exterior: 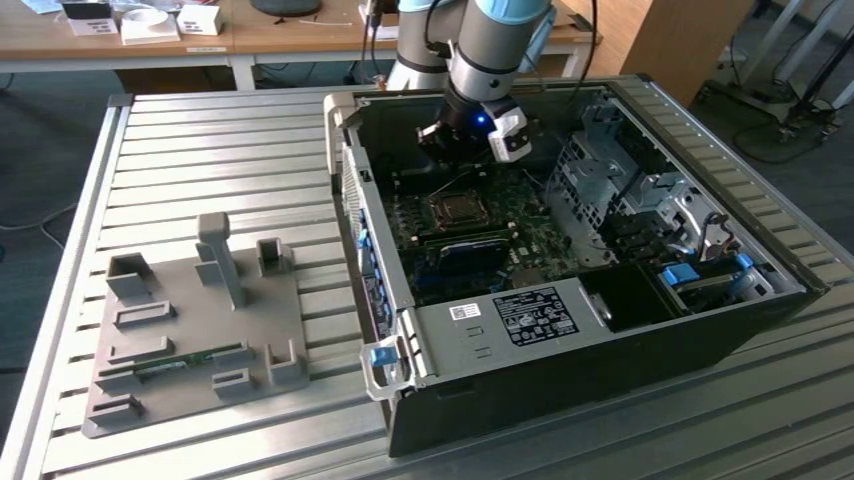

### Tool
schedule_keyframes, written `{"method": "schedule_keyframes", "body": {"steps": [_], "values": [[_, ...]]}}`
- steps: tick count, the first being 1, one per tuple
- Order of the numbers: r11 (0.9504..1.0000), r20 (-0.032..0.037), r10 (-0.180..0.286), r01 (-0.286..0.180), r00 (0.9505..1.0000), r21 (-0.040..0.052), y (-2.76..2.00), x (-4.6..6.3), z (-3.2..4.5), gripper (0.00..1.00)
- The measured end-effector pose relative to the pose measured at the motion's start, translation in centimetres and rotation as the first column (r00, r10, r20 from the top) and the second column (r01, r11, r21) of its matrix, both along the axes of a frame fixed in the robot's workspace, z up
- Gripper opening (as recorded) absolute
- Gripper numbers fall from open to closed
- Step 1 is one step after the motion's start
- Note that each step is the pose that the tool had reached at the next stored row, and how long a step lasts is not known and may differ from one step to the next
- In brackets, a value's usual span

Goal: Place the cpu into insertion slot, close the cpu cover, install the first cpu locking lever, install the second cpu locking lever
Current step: 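Install the first cpu locking lever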

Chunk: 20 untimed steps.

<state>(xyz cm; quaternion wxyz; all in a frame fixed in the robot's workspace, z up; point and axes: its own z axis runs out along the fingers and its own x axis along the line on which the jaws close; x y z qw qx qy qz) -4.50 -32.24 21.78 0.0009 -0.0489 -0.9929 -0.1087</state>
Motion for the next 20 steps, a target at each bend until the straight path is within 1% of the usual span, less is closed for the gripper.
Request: {"method": "schedule_keyframes", "body": {"steps": [4, 10, 20], "values": [[1.0000, -0.0019, -0.002, 0.002, 1.0000, 0.0000, 0.00, 0.29, 0.00, 0.11], [1.0000, -0.0021, -0.009, 0.009, 1.0000, 0.0000, -0.08, 0.61, -0.06, 0.11], [0.9999, -0.0021, -0.013, 0.013, 0.9999, 0.0000, -0.13, 0.65, -0.33, 0.11]]}}
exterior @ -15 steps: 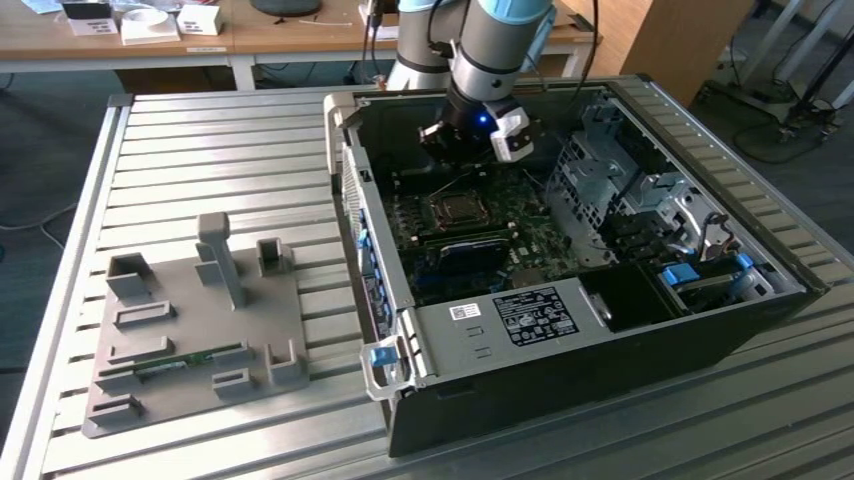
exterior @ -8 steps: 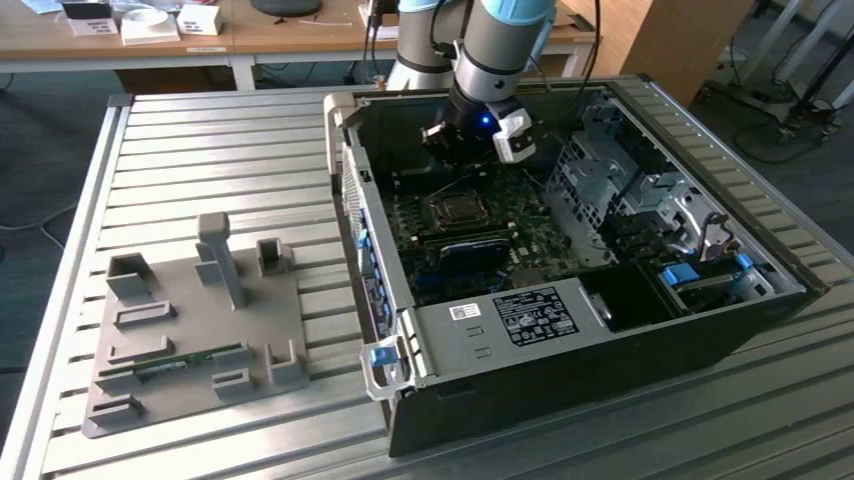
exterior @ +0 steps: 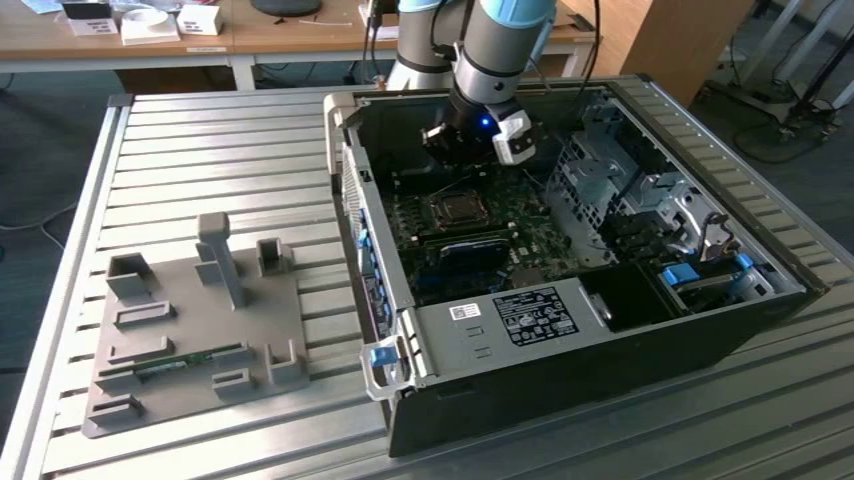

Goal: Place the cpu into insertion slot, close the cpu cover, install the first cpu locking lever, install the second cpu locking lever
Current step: 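Install the first cpu locking lever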

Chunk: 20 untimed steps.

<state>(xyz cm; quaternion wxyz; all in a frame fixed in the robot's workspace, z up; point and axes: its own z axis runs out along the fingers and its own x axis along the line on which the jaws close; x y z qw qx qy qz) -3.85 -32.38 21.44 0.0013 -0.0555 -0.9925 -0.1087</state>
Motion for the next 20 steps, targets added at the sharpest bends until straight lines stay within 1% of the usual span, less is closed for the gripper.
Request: {"method": "schedule_keyframes", "body": {"steps": [10, 15, 20], "values": [[1.0000, 0.0002, 0.000, 0.000, 1.0000, 0.0003, 0.00, 0.00, -0.19, 0.11], [1.0000, -0.0001, 0.000, 0.000, 1.0000, -0.0001, 0.00, 0.00, -0.50, 0.11], [1.0000, -0.0001, 0.000, 0.000, 1.0000, 0.0000, 0.00, 0.04, -0.98, 0.11]]}}
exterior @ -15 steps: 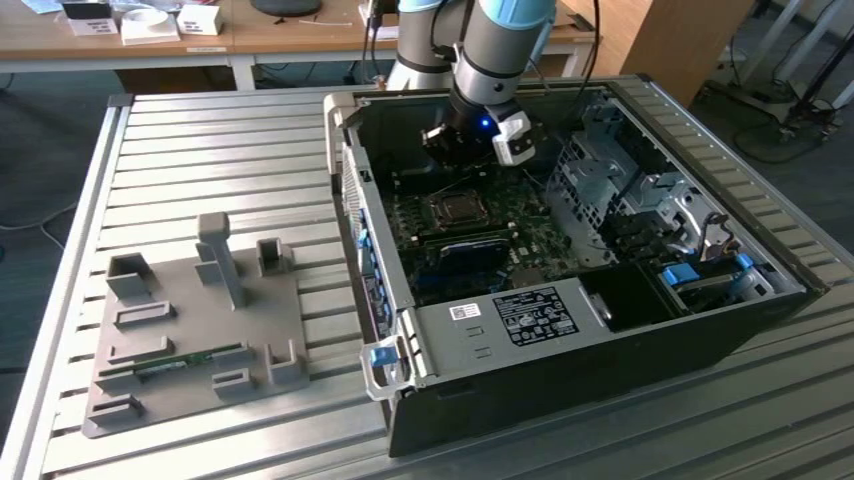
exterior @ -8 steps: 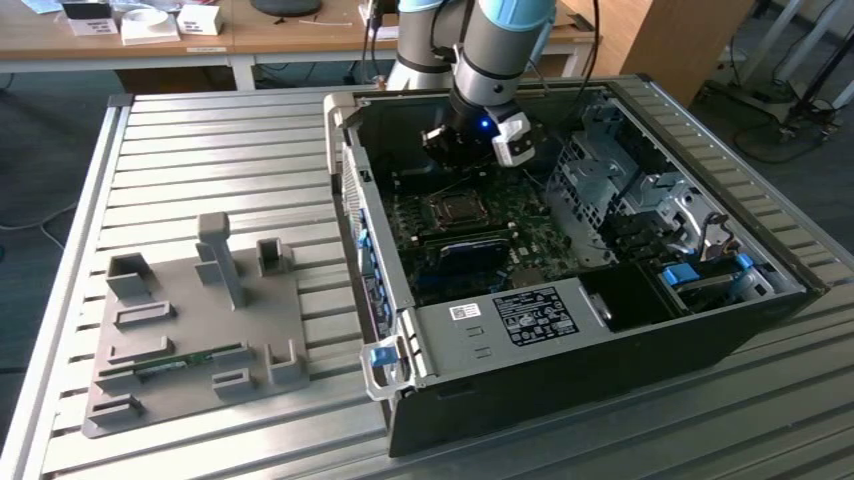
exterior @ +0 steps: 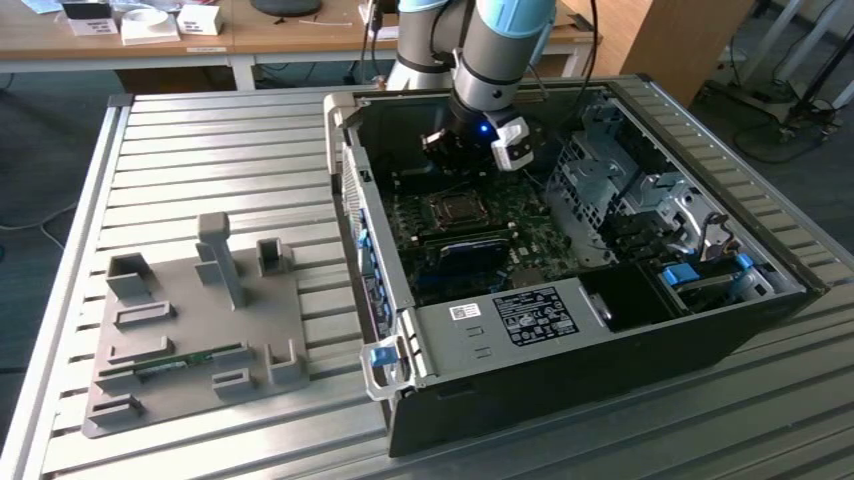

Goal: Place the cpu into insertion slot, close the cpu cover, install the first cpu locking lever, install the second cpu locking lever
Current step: 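Install the first cpu locking lever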

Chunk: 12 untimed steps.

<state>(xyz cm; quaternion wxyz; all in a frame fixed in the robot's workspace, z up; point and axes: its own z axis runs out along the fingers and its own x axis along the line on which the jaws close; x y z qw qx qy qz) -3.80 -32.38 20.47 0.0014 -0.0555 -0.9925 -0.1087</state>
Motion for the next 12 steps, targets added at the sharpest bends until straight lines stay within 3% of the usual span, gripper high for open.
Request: {"method": "schedule_keyframes", "body": {"steps": [12], "values": [[1.0000, -0.0001, 0.000, 0.000, 1.0000, 0.0000, 0.00, 0.11, -0.36, 0.11]]}}
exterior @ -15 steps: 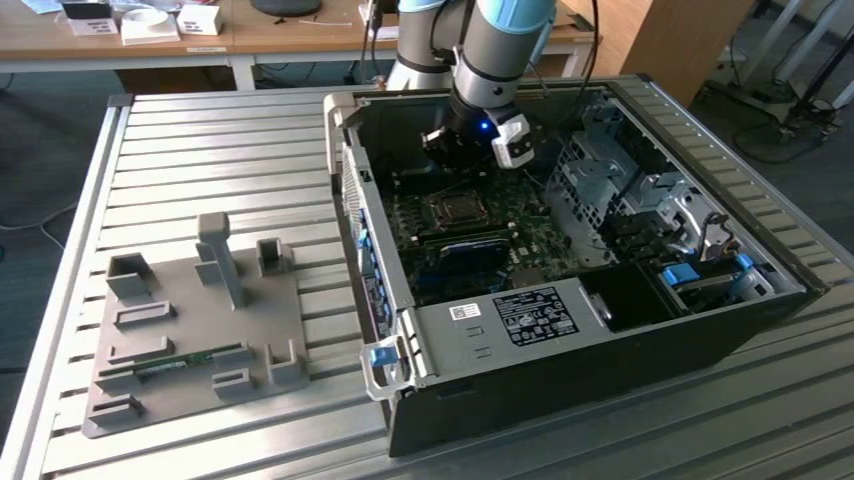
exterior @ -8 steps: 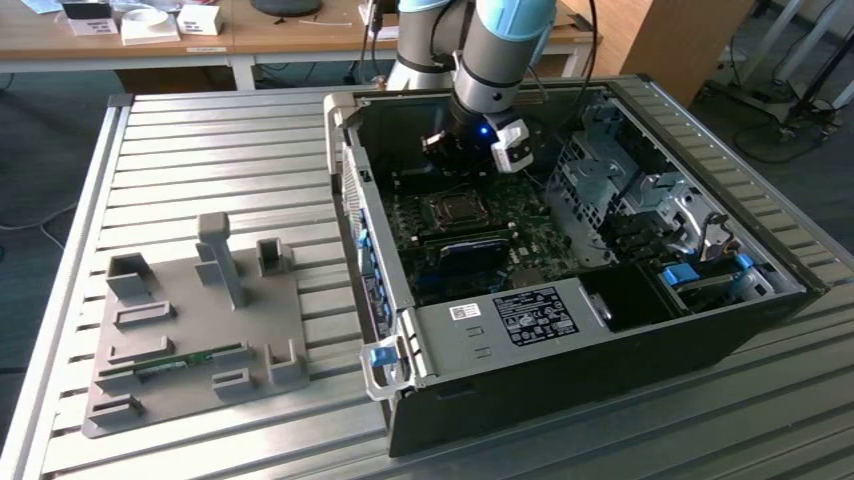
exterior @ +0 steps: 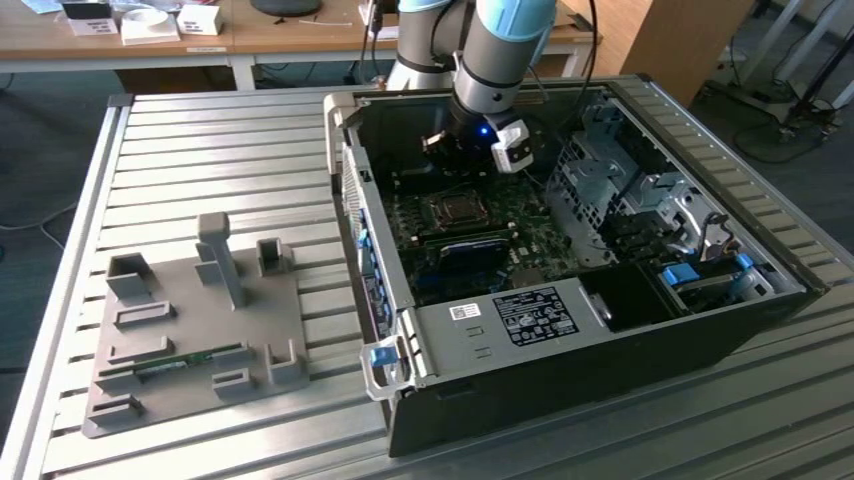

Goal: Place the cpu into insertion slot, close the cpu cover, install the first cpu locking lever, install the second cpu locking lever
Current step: 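Install the first cpu locking lever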

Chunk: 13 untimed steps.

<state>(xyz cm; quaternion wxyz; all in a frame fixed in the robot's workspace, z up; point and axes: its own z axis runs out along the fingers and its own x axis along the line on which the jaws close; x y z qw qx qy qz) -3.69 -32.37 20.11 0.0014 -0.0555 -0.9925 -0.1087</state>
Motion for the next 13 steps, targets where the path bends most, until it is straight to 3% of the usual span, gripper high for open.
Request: {"method": "schedule_keyframes", "body": {"steps": [6, 13], "values": [[1.0000, 0.0002, 0.000, 0.000, 1.0000, 0.0063, 0.11, -0.06, 0.00, 0.11], [1.0000, 0.0001, 0.000, 0.000, 1.0000, 0.0064, 0.15, -0.08, 0.19, 0.11]]}}
